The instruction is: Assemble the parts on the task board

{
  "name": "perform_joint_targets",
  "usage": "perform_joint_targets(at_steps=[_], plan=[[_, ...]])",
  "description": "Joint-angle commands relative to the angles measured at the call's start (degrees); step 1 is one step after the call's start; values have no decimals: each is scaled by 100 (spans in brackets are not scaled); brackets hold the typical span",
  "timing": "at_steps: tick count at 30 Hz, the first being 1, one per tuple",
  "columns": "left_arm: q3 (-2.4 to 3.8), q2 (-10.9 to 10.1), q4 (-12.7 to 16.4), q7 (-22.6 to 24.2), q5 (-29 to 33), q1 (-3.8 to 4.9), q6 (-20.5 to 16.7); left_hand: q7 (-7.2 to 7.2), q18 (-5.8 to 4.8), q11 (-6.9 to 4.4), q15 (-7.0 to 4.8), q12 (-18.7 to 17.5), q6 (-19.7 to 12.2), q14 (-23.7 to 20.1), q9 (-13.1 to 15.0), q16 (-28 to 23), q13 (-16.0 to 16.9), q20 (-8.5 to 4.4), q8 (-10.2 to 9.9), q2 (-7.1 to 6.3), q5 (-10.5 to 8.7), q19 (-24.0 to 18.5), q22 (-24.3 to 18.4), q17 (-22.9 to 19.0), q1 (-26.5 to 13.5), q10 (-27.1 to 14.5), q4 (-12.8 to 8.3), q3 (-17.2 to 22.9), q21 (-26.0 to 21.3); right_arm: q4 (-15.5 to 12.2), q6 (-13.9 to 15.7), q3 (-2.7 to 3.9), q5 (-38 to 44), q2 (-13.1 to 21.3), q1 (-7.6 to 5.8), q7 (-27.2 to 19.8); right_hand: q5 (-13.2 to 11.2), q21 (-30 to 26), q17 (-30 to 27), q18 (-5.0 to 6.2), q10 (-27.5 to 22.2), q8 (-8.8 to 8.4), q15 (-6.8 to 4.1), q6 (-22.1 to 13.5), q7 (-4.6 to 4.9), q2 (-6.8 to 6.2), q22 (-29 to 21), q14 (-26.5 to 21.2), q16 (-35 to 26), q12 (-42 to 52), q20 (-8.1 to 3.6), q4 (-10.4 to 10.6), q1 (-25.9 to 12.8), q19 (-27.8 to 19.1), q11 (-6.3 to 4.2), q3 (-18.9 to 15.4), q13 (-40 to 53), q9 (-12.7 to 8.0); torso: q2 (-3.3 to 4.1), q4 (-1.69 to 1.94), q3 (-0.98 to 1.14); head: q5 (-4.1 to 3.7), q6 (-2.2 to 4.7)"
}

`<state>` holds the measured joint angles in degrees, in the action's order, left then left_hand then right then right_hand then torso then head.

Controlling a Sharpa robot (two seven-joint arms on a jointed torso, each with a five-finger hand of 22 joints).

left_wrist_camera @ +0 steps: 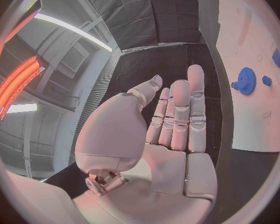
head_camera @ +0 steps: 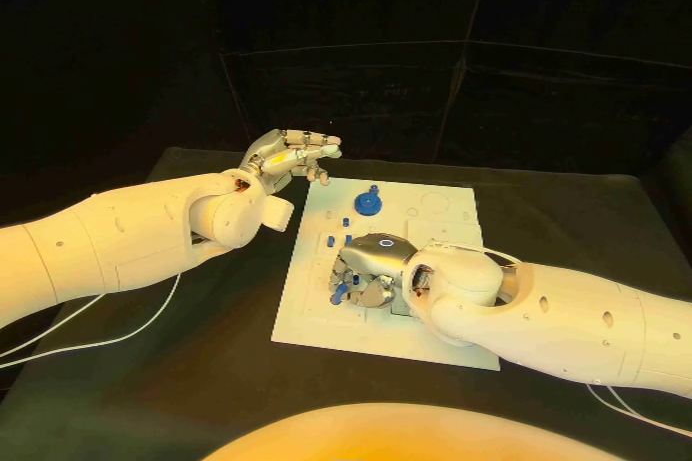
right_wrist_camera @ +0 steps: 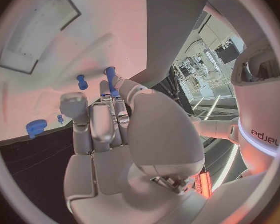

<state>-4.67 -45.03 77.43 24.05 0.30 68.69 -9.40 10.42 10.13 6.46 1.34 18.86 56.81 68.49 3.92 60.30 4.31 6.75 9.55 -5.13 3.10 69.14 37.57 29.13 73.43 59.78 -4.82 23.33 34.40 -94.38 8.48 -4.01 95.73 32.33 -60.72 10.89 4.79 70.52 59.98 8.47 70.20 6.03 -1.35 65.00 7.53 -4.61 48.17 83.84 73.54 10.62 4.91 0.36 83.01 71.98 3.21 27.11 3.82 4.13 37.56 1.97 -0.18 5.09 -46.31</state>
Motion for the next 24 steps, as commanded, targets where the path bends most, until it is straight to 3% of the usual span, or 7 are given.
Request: perform_joint_targets(at_steps=[1,12,24], plan=[[3,6,0,22,8,10,82,19,31,-7,10,19,-36,-48,-5,-22,-9,28,20,45,14,-6,-7,-6,0,-50,3,-44,-27,19,-58,-6,212,-16,2,138,40,10,-6,-88,12,40,12,9,22,-26,-1,158,20,-11,-1,-2,-8,-24,26,23,8,10,0,1,0,2,-7],[3,1,0,14,8,10,84,21,31,-5,12,27,-41,-70,-4,-39,-8,30,24,50,14,-12,-13,-31,5,-57,1,-48,-36,27,9,-9,316,-67,18,209,41,11,-7,-88,14,39,13,9,22,-34,-1,157,21,-14,1,-7,-18,-26,27,27,9,9,-3,8,-2,12,-18],[3,-4,9,2,8,11,92,21,31,-5,12,27,-41,-70,-4,-39,-8,30,24,50,14,-12,-13,-31,5,-57,1,-48,-36,44,-304,-12,362,-176,21,244,166,-19,-9,-76,-181,-81,77,-168,88,-244,-74,145,42,-186,54,-24,-275,-103,106,-27,-10,-27,-3,4,-4,13,-20]])
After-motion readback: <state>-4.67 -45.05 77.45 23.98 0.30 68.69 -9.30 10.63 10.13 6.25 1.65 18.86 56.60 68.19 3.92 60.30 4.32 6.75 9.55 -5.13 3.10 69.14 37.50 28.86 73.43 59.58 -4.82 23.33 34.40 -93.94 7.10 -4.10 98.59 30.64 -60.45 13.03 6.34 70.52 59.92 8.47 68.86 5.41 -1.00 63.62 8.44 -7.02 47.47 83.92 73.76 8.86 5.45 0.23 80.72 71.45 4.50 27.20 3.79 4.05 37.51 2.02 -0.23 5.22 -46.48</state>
